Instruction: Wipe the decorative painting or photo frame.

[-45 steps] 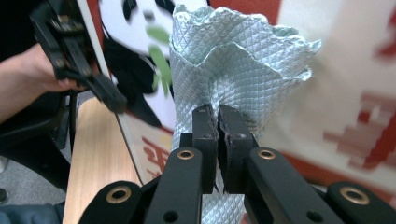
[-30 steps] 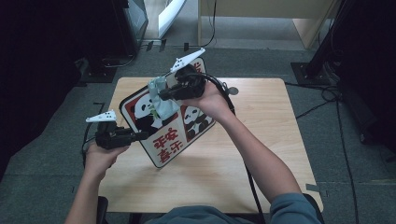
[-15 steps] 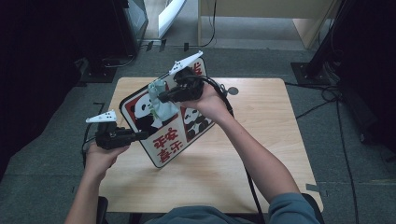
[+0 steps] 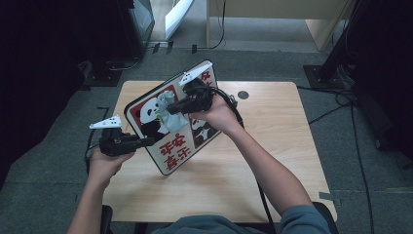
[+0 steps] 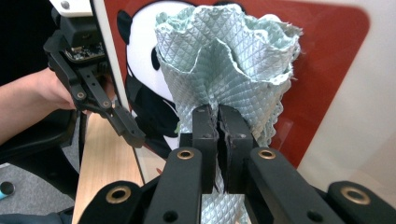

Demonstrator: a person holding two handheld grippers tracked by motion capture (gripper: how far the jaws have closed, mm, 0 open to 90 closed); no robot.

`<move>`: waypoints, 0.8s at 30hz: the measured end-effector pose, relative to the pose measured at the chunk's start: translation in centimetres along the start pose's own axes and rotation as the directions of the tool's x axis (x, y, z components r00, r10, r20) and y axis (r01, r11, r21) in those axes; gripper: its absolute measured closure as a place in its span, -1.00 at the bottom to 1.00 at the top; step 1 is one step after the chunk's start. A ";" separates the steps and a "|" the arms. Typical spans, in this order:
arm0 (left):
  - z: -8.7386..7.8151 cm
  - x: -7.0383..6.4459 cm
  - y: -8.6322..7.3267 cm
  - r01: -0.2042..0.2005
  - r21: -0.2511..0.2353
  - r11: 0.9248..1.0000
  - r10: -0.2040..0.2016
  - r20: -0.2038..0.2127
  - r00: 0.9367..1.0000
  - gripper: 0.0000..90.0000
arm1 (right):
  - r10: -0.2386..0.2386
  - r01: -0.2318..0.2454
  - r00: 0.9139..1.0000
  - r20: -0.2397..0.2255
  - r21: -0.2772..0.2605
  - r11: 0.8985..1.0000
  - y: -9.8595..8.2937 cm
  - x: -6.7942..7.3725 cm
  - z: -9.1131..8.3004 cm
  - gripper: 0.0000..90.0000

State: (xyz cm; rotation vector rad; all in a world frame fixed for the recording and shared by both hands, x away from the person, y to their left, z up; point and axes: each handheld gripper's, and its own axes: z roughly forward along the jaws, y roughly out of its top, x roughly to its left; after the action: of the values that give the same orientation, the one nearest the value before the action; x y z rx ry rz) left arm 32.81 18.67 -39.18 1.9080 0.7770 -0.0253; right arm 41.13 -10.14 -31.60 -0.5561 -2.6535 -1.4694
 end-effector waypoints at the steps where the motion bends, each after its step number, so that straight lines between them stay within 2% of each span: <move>1: 0.0 0.0 0.0 0.001 -0.001 1.000 -0.001 0.001 1.000 0.66 | 0.003 -0.003 1.000 -0.003 0.000 1.000 -0.1 0.0 0.1 0.93; 24: 0.0 0.0 0.0 0.001 -0.002 1.000 -0.001 0.008 1.000 0.65 | 0.033 -0.033 0.999 -0.026 0.007 0.999 -2.8 -0.3 1.2 0.92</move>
State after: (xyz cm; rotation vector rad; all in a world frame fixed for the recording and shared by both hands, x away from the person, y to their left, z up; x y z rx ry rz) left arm 32.82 18.67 -39.25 1.9050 0.7724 -0.0324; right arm 40.60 -10.58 -34.53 -0.5734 -2.6155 -1.4483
